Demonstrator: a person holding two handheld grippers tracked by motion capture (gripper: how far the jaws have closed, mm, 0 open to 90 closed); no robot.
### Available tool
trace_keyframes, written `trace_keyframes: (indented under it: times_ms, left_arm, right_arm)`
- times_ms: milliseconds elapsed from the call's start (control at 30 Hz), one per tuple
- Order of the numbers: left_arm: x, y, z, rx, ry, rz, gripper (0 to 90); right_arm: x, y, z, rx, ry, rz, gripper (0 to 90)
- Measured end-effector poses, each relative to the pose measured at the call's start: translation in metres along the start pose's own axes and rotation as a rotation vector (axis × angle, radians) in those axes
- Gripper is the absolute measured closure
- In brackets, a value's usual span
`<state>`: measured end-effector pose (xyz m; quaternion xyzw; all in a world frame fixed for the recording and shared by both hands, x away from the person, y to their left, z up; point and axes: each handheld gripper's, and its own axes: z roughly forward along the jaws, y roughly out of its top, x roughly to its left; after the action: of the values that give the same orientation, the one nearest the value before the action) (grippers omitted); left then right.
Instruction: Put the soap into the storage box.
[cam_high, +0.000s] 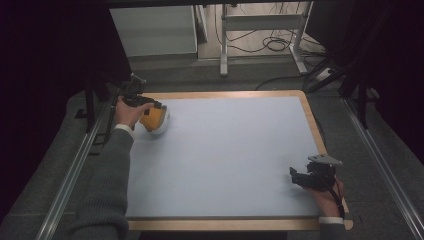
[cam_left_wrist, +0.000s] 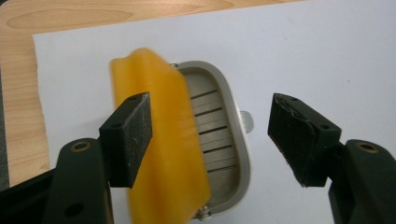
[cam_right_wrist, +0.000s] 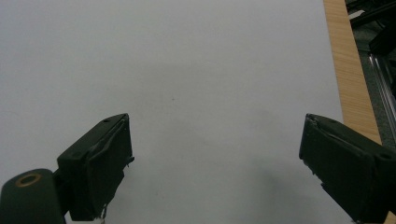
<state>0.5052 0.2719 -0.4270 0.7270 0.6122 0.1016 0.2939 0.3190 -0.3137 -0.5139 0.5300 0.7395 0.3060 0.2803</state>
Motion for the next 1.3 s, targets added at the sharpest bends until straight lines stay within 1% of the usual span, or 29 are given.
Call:
trace_keyframes:
  times_ms: [100, 167, 200, 233, 300, 333, 433, 467, 500, 533, 567, 667, 700, 867, 900, 933, 967, 1067, 1167, 1300]
  left_arm:
    - [-0.001, -0.002, -0.005, -0.001, 0.0, 0.019, 31.2]
    - [-0.003, -0.004, -0.009, -0.006, -0.012, 0.035, 30.9]
    - [-0.004, -0.006, -0.01, -0.013, -0.022, 0.034, 31.0]
    - [-0.005, -0.009, -0.013, -0.021, -0.043, 0.041, 31.0]
    - [-0.007, -0.016, -0.017, -0.034, -0.07, 0.052, 31.0]
    - [-0.008, -0.018, -0.018, -0.038, -0.074, 0.067, 30.6]
    - [-0.015, -0.032, -0.027, -0.071, -0.109, 0.107, 30.2]
    - [-0.017, -0.035, -0.029, -0.075, -0.116, 0.12, 29.6]
    - [-0.021, -0.041, -0.032, -0.077, -0.129, 0.146, 29.1]
    - [-0.023, -0.045, -0.034, -0.079, -0.134, 0.161, 28.4]
    - [-0.027, -0.053, -0.036, -0.088, -0.142, 0.182, 28.0]
    - [-0.035, -0.071, -0.039, -0.105, -0.167, 0.22, 26.7]
    - [-0.038, -0.081, -0.039, -0.113, -0.179, 0.236, 26.2]
    - [-0.05, -0.112, -0.036, -0.125, -0.211, 0.271, 24.9]
    - [-0.053, -0.121, -0.035, -0.132, -0.218, 0.282, 24.6]
    - [-0.057, -0.129, -0.033, -0.131, -0.233, 0.29, 24.6]
    - [-0.058, -0.134, -0.032, -0.129, -0.239, 0.298, 23.9]
    - [-0.064, -0.152, -0.028, -0.124, -0.25, 0.311, 22.9]
    - [-0.067, -0.172, -0.023, -0.127, -0.267, 0.304, 22.4]
    - [-0.067, -0.189, -0.016, -0.119, -0.271, 0.294, 21.9]
  right_arm:
    - [0.0, 0.0, 0.0, -0.001, -0.002, -0.001, 9.6]
    - [0.0, 0.0, -0.001, -0.002, -0.001, 0.0, 9.6]
    - [0.0, 0.0, 0.0, -0.002, -0.001, 0.0, 9.6]
    - [0.0, 0.0, 0.0, -0.001, -0.001, -0.001, 9.6]
    - [0.0, 0.0, 0.0, 0.0, -0.001, 0.0, 9.6]
    - [0.0, 0.0, -0.001, -0.002, -0.001, -0.002, 9.6]
    - [0.001, 0.001, -0.001, -0.007, 0.002, -0.005, 9.6]
    - [0.002, 0.001, -0.001, -0.005, 0.002, -0.006, 9.6]
    - [0.002, 0.001, -0.001, -0.007, 0.001, -0.004, 9.6]
    - [0.002, 0.001, -0.001, -0.007, 0.001, -0.004, 9.6]
    - [0.003, 0.001, -0.001, -0.006, 0.001, -0.005, 9.6]
    - [0.003, 0.002, -0.001, -0.007, 0.0, -0.008, 9.6]
    - [0.003, 0.002, -0.001, -0.008, 0.0, -0.01, 9.6]
    - [0.005, 0.003, -0.001, -0.01, 0.004, -0.011, 9.6]
    - [0.005, 0.003, -0.001, -0.011, 0.004, -0.014, 9.6]
    - [0.005, 0.003, -0.001, -0.009, 0.004, -0.015, 9.6]
    - [0.005, 0.003, -0.001, -0.011, 0.005, -0.016, 9.6]
    - [0.005, 0.003, -0.001, -0.01, 0.003, -0.015, 9.6]
    - [0.005, 0.003, -0.001, -0.013, 0.005, -0.017, 9.6]
    - [0.005, 0.003, -0.001, -0.015, 0.005, -0.018, 9.6]
